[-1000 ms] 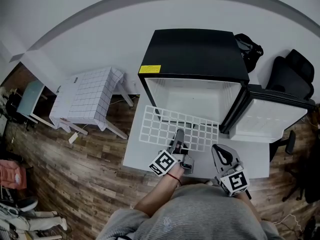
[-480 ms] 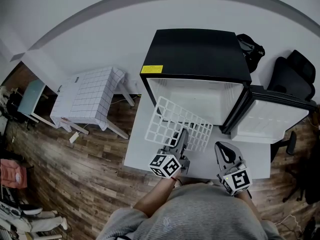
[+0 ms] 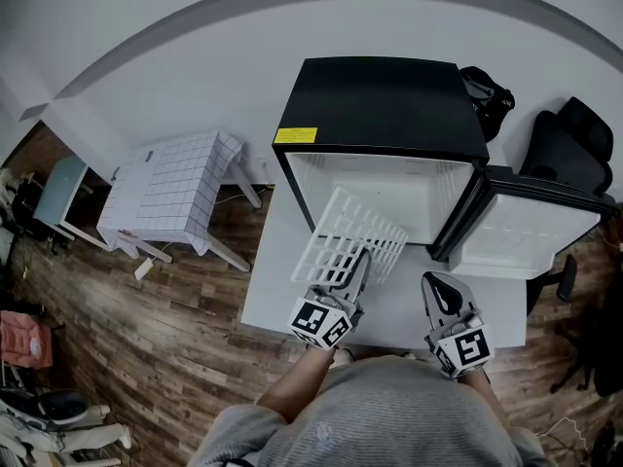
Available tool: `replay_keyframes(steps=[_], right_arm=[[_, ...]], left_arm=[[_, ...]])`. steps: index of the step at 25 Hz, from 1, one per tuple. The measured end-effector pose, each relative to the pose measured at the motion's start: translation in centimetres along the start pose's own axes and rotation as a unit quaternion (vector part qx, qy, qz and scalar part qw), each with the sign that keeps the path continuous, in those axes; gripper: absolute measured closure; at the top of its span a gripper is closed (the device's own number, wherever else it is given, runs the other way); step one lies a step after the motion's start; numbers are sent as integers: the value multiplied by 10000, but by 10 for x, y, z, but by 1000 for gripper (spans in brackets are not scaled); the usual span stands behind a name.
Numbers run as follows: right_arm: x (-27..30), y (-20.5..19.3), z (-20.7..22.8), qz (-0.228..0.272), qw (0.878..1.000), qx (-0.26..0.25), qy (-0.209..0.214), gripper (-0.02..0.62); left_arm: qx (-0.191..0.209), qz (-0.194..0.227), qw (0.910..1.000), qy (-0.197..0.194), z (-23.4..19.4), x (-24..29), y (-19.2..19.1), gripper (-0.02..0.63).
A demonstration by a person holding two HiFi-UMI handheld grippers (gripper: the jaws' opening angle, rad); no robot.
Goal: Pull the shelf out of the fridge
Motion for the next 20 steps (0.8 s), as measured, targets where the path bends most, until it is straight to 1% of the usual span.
replay_keyframes(steps=[2,4,5,7,9,12,14,15,20], right_arm=[[-1,0,1,-1,10000,17,-31,581],[-1,0,4,-1,9999,-27,-116,581],[-2,0,5,-4,9999,-57,-147,581],[-2,1,6,3,9998,-62,-173,581],[-2,1,7,25,9998,-33,-185,581],[-3,3,6,73,9998,-11,-190,581],[-3,4,6,90,9998,-2,-195,581],[-3,5,6,104,9998,0,-194,581],[-4,6,6,184,9996,21,-191,581]], left_arm=[[362,-176,9992,-39,4,2,4,571],[925,-451,9947,-83,9,5,11,571],[1247,-559,9906,-115,11,7,14,571],[1824,-641,9810,-176,13,12,23,571],[2159,-734,9735,-157,15,14,30,571],[2726,-973,9571,-129,18,15,43,571],[2964,-1080,9489,-134,22,16,49,571],[3012,-1064,9475,-154,23,16,51,571],[2970,-899,9504,-215,26,16,54,571]])
Point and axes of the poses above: the fingertips, and each gripper's own axes: x forward along the fingers, z to its right, y out of its top, the point moved 9 cm from there along -x, backward along the fingers, and after that the axes turned 13 degrees about -y, right-handed, at the moved point
